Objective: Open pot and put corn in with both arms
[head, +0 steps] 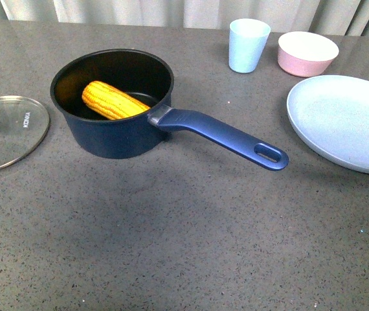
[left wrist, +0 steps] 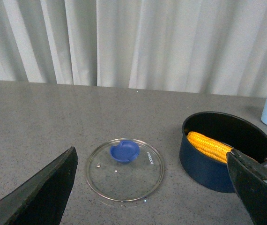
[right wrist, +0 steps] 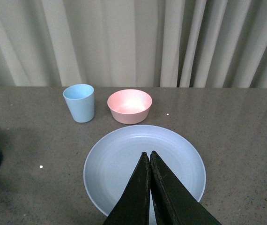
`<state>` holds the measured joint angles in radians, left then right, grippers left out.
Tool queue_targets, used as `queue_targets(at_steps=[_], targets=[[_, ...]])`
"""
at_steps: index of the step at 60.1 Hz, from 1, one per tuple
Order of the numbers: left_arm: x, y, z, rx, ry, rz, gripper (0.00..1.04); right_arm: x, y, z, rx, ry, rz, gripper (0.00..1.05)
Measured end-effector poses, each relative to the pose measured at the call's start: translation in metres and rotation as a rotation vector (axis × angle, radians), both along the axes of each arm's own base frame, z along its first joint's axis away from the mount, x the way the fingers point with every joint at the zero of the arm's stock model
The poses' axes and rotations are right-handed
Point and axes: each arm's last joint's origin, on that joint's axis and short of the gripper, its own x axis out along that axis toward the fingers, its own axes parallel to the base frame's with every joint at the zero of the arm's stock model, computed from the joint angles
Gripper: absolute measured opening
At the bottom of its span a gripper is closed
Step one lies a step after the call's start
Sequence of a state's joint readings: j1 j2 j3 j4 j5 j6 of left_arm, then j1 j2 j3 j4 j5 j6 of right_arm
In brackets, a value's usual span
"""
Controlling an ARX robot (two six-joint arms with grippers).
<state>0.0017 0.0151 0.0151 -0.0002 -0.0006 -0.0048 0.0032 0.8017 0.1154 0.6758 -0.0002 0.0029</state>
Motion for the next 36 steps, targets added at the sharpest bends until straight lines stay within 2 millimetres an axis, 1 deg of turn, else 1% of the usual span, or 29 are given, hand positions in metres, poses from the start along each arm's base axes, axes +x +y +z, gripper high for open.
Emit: queue_targets(at_steps=[9,22,36], targets=[[0.0,0.0,0.0,0.0,0.0,0.0,0.96,-0.013,0.0,-0.006,0.0,0.0,0.0,0.02],[0.0,0.0,0.0,0.0,0.0,0.0,0.96,-0.024,0.0,-0.014,0.0,-0.012,0.0,0.02],[0.0,0.0,0.0,0.0,0.0,0.0,0.96,-0.032,0.0,-0.011,0.0,-0.027,-0.001,0.02]])
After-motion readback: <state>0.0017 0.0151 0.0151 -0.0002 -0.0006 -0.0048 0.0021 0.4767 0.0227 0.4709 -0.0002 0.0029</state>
